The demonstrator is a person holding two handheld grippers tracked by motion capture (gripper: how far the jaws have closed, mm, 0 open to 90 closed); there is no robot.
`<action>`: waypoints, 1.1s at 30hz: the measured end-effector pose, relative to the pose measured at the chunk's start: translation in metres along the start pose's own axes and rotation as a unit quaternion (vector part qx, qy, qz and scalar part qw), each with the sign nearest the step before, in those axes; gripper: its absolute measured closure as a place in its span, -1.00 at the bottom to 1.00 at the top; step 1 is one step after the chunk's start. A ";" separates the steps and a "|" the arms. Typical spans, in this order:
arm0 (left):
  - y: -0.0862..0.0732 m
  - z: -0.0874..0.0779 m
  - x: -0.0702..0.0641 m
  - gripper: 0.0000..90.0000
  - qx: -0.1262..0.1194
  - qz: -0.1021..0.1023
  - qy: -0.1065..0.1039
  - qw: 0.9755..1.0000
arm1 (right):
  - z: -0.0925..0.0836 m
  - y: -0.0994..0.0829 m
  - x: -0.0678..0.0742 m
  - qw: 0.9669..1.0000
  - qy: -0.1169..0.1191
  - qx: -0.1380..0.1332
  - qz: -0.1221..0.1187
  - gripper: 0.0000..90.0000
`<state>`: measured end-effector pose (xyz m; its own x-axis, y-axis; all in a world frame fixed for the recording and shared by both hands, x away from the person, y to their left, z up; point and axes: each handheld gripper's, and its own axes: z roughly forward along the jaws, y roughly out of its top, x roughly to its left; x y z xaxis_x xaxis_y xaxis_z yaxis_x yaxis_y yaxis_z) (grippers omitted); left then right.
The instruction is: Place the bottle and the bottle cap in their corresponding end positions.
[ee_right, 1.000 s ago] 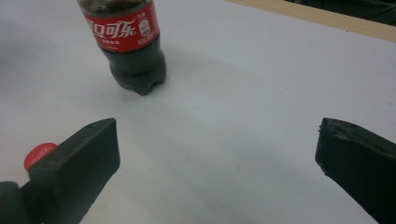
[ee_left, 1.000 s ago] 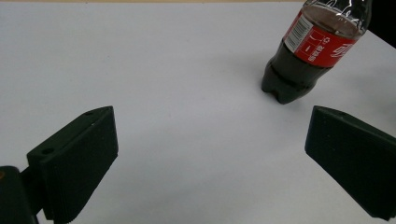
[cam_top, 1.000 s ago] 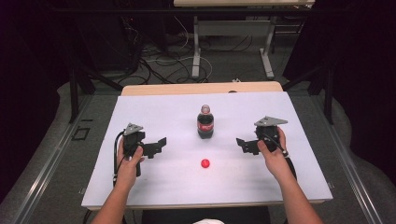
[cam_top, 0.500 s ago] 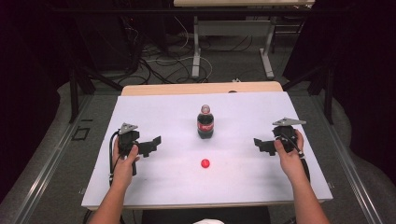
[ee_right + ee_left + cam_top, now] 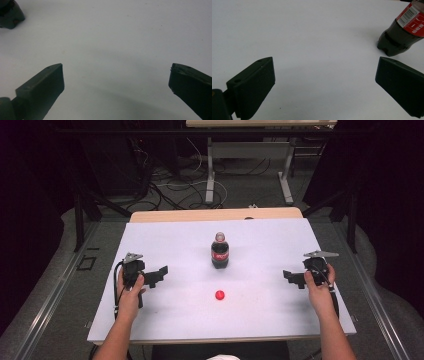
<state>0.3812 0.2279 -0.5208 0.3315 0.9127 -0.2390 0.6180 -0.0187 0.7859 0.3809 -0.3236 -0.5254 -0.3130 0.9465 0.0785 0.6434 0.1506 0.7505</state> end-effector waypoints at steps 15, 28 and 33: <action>-0.005 0.005 0.010 -0.93 0.013 -0.011 0.010 1.000 | 0.004 -0.011 -0.007 1.000 -0.006 0.008 0.012 -1.00; -0.006 0.006 0.013 -0.93 0.015 -0.013 0.012 1.000 | 0.011 -0.013 -0.001 1.000 0.002 0.023 -0.005 -1.00; -0.006 0.006 0.014 -0.94 0.019 -0.013 0.013 1.000 | 0.010 -0.013 0.000 1.000 0.001 0.023 -0.003 -1.00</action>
<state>0.3860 0.2382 -0.5319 0.2964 0.9234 -0.2440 0.6533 -0.0097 0.7570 0.3796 -0.3229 -0.5420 -0.3184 0.9450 0.0751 0.6731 0.1696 0.7199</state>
